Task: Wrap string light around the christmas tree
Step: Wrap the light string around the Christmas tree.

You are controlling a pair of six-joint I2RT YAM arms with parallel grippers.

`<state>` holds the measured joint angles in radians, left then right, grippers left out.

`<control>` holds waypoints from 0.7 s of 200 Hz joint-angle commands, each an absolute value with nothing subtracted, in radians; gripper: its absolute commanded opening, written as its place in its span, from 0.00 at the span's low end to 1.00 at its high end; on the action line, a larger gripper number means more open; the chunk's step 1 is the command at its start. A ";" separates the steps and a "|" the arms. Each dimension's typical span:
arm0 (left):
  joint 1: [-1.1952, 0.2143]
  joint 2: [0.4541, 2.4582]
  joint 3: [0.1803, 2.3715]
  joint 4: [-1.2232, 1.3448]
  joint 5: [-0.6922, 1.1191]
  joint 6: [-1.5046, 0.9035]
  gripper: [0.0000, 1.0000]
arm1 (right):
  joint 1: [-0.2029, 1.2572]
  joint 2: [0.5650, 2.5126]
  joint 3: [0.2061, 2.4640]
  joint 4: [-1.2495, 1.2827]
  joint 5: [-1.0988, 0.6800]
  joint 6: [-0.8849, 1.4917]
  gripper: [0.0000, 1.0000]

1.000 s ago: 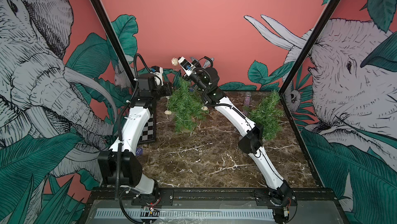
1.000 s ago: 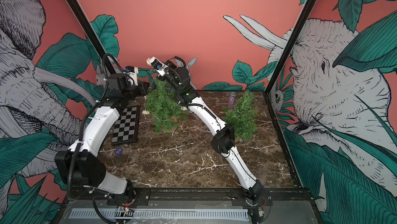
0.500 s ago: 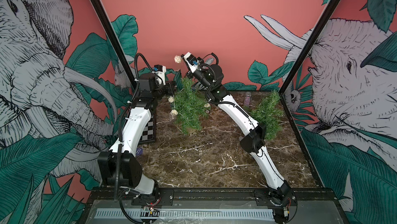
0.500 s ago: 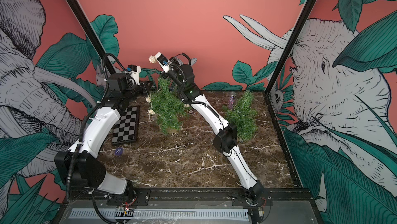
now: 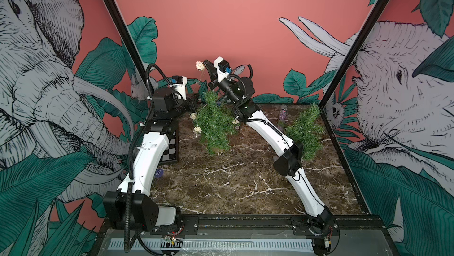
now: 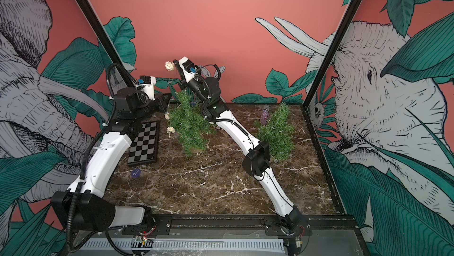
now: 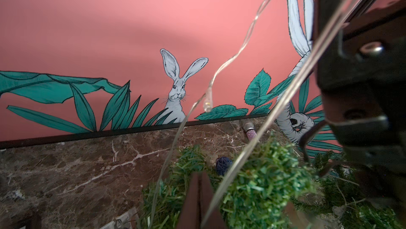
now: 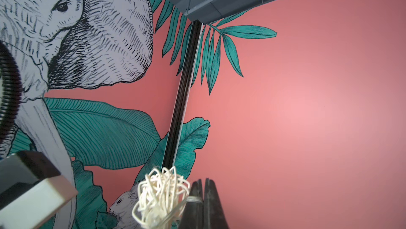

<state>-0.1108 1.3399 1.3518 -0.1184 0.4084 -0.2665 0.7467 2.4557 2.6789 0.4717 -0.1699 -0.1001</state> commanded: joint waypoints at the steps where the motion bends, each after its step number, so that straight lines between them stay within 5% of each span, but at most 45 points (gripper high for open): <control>1: -0.097 1.335 1.296 -0.239 0.399 -0.274 0.00 | 0.701 2.318 2.766 0.755 0.018 -0.102 0.00; 101: -0.103 1.370 1.284 -0.234 0.461 -0.272 0.00 | 0.661 2.313 2.669 0.739 0.180 -0.432 0.00; 140: -0.103 1.376 1.276 -0.267 0.443 -0.252 0.16 | 0.663 2.235 2.471 0.754 0.184 -0.604 0.00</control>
<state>-0.1139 1.3617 1.3148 -0.1120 0.4747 -0.2687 0.7227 2.4062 2.5439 0.5419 0.0616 -0.4644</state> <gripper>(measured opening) 0.128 0.050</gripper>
